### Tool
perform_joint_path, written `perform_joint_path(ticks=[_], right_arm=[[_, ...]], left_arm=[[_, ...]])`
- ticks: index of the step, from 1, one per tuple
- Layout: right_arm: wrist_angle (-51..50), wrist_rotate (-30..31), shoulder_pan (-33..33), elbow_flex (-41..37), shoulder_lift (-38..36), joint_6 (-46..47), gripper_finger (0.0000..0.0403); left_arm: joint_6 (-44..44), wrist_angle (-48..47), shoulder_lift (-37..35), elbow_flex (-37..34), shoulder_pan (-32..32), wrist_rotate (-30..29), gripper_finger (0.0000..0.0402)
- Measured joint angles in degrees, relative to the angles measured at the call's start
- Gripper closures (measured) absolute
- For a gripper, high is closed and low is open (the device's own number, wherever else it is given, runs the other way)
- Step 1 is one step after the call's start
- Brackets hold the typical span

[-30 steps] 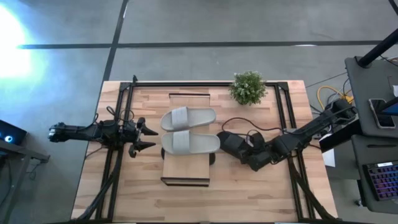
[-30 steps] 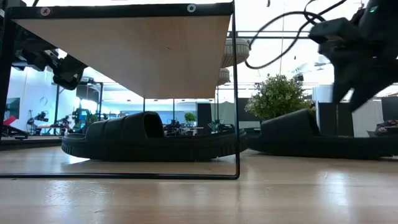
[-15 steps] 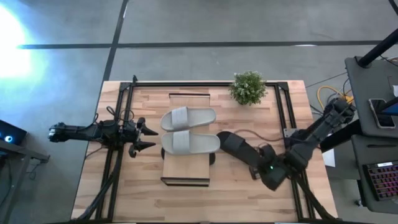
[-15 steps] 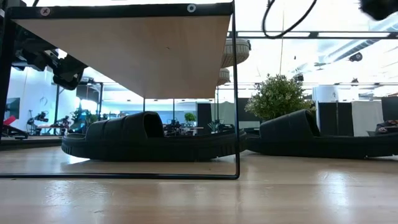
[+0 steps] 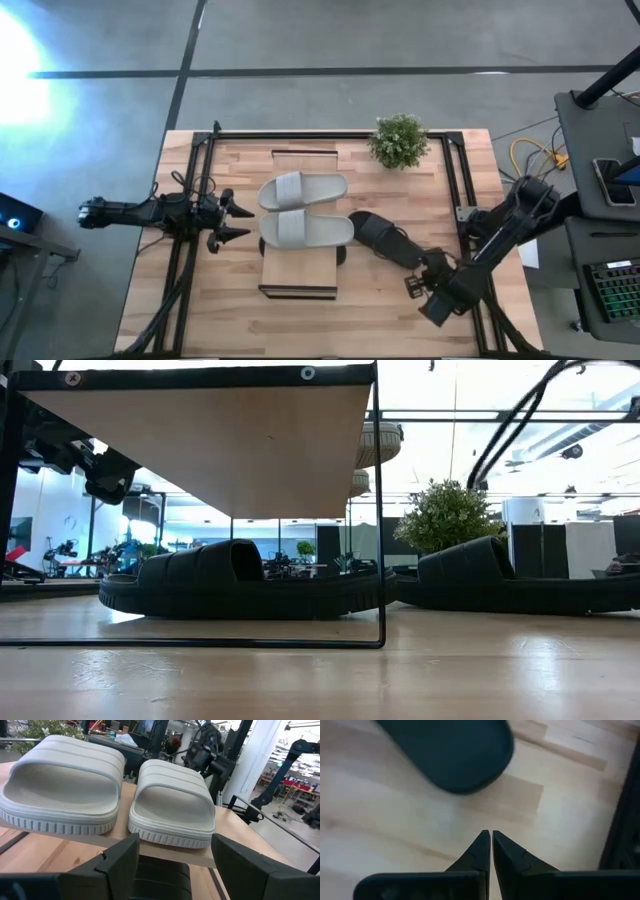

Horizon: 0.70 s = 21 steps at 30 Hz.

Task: Pick and place slides into the shelf
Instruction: Move the black slide under the shelf

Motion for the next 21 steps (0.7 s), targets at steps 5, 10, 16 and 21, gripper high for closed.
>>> perform_joint_path(ticks=[5,10,16,21], right_arm=[[2.96,2.81,-2.42,-2.40,1.52,0.11,0.0392],[8.77,3.80,-5.38,-6.31,0.56,1.20,0.0392],[15.66,3.82,-9.63,-11.62,-1.04,5.97,0.0392],[13.97,6.60,-13.37,-12.01,-1.13,5.85,0.0392]], left_arm=[[-0.01,0.01,-0.02,0.00,0.01,0.01,0.0168],[-0.01,0.03,0.01,-0.02,-0.01,0.01,0.0168],[-0.01,0.03,0.01,-0.02,0.01,0.00,0.0168],[0.00,0.03,0.01,-0.04,0.00,0.01,0.0169]])
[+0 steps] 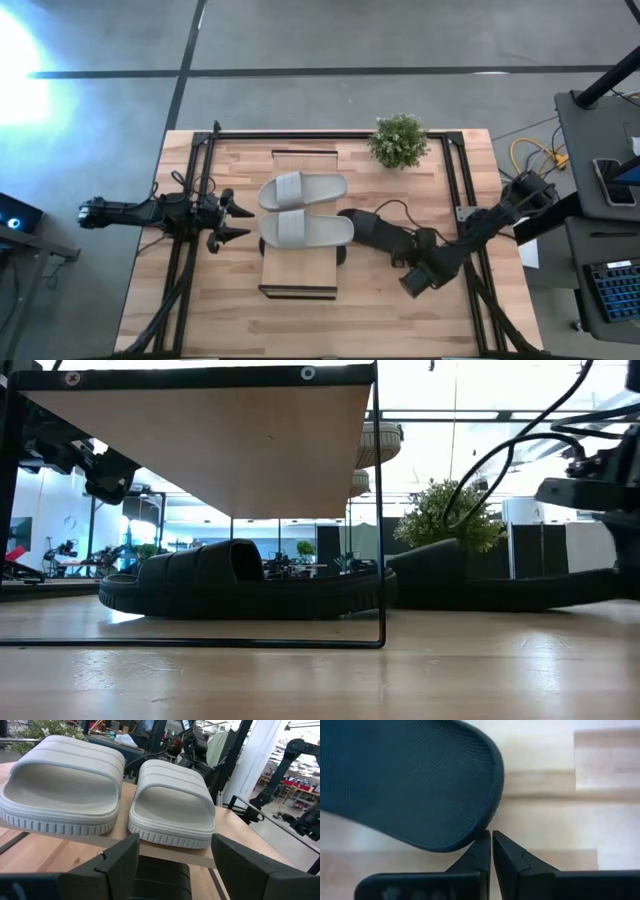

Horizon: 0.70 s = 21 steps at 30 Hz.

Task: Pick and place slides into the shelf
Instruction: Move the black slide under the shelf

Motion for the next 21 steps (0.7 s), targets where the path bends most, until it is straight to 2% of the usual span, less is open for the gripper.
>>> perform_joint_path(ticks=[13,21], right_arm=[[1.59,12.28,-6.52,-0.02,-1.30,-1.38,0.0392],[10.36,14.65,-12.77,-0.01,-1.30,-8.46,0.0392]], left_arm=[[0.00,0.02,0.00,-0.02,0.01,0.01,0.0168],[-0.01,0.02,-0.02,-0.04,0.00,0.02,0.0168]])
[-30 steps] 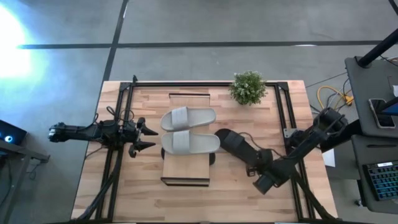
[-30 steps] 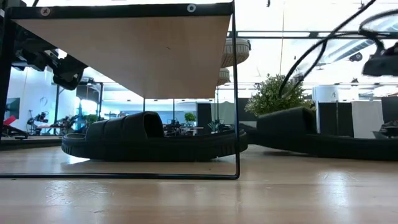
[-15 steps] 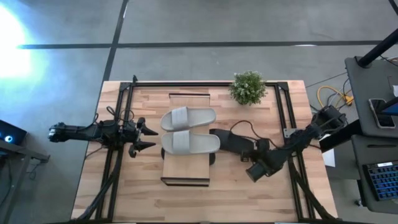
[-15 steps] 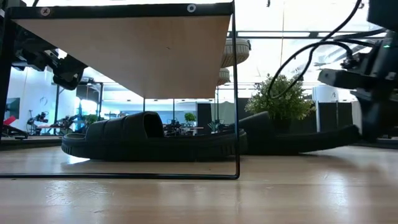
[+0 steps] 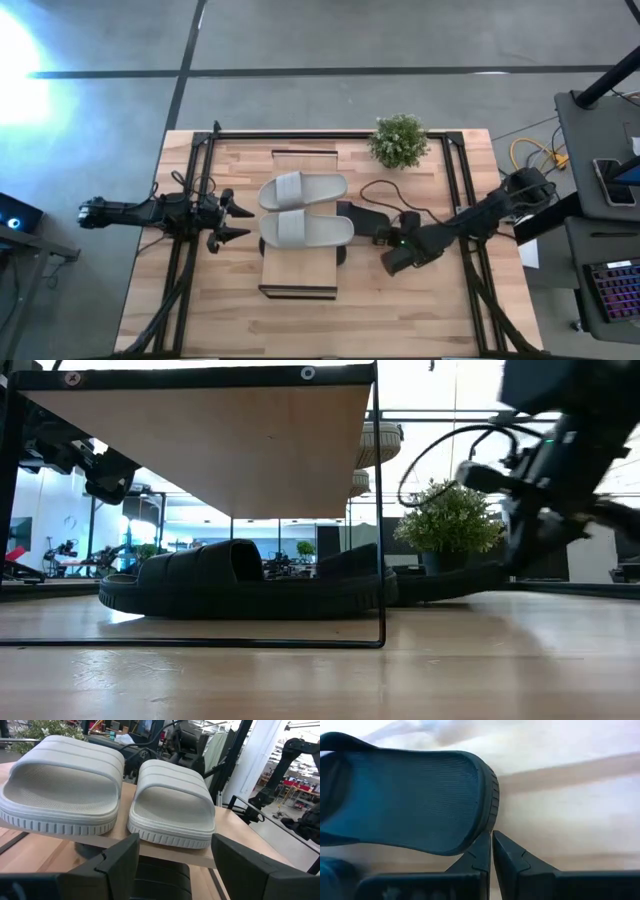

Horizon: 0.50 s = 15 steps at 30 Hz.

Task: Pick and place slides into the shelf
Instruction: Move the black slide under the shelf

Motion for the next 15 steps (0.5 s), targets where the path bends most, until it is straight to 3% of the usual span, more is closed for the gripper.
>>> perform_joint_path(ticks=[4,10,15], right_arm=[[4.35,0.89,-3.12,0.18,0.02,-4.56,0.0392],[0.93,2.07,-3.21,0.89,0.02,3.52,0.0392],[-1.72,-0.42,-2.41,0.89,0.01,8.10,0.0392]], left_arm=[[0.00,0.00,0.00,0.00,0.00,-0.02,0.0168],[0.00,0.00,0.00,0.00,0.00,-0.02,0.0168],[0.01,-0.01,0.00,0.00,-0.01,-0.02,0.0169]])
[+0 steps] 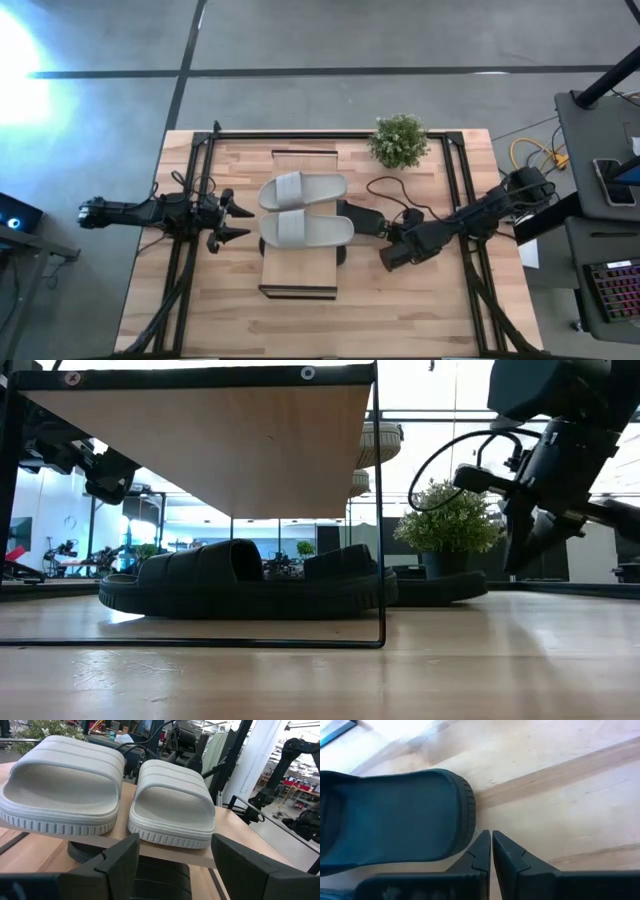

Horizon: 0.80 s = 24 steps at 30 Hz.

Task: Pick and place slides into the shelf
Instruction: Move the black slide under the shelf

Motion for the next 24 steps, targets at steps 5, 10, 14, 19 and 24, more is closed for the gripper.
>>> perform_joint_path(ticks=[5,10,14,19,24], right_arm=[[0.50,-0.43,-1.38,0.00,0.02,0.08,0.0392],[0.47,-0.41,-5.14,-1.34,0.04,-0.25,0.0392],[1.17,-0.55,-7.73,-1.90,0.04,-0.80,0.0392],[6.54,-0.63,-10.74,-1.90,0.04,-5.97,0.0392],[13.17,-0.58,-13.86,-1.92,0.15,-12.43,0.0392]], left_arm=[[-0.01,-0.02,0.00,0.00,0.01,0.00,0.0168],[-0.01,-0.02,0.01,0.00,0.00,0.00,0.0169],[0.01,-0.02,0.02,0.00,0.02,0.00,0.0168],[0.00,-0.02,0.02,0.00,0.01,-0.01,0.0169],[-0.01,-0.02,0.00,0.00,0.02,0.00,0.0169]])
